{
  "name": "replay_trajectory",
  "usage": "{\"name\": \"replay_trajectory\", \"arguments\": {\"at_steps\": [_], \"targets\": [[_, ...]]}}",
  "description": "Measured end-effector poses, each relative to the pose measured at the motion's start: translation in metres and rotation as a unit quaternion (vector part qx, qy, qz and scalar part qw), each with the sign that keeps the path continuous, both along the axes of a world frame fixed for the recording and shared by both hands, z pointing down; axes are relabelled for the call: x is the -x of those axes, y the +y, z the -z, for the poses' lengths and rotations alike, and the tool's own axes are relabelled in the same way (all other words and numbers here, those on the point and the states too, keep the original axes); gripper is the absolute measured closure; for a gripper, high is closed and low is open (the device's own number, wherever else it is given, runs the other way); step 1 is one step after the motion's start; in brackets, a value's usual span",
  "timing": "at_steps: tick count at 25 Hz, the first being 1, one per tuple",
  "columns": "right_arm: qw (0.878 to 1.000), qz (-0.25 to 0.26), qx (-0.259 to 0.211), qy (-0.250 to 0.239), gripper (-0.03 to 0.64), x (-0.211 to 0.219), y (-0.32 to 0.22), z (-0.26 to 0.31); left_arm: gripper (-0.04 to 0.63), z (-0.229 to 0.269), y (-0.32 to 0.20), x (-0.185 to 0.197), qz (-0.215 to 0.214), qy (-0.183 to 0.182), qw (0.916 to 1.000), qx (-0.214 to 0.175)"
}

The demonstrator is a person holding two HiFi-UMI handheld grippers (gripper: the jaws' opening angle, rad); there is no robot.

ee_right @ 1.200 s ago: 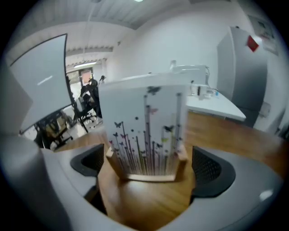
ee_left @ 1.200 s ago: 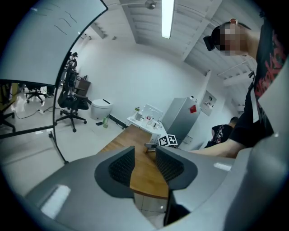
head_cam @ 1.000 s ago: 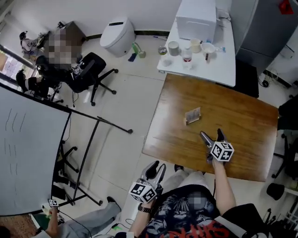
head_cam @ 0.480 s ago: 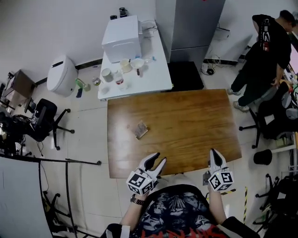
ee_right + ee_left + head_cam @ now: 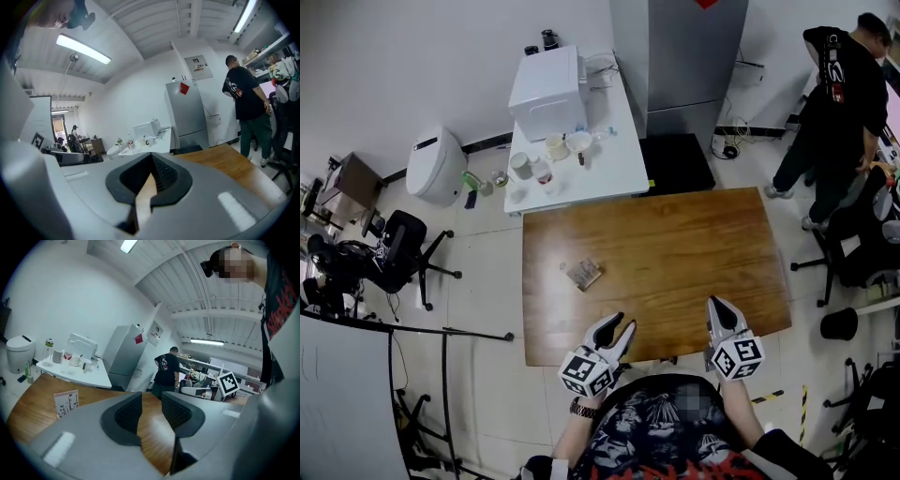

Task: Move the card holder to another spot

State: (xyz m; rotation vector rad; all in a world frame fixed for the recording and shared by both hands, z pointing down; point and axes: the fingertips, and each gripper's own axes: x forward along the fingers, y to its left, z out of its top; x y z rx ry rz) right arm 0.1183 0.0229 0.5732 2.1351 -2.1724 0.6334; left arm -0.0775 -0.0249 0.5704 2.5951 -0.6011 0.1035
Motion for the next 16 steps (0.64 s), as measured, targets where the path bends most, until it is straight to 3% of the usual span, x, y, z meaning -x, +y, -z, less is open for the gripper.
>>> {"name": "replay_trajectory", "arguments": {"at_steps": [16], "targets": [[0.999, 0.038, 0.005, -0.004, 0.614, -0.003, -0.017, 0.002, 0.477, -0.007, -0.002, -0.005, 0.026, -0.013, 0.9995, 0.010]]}}
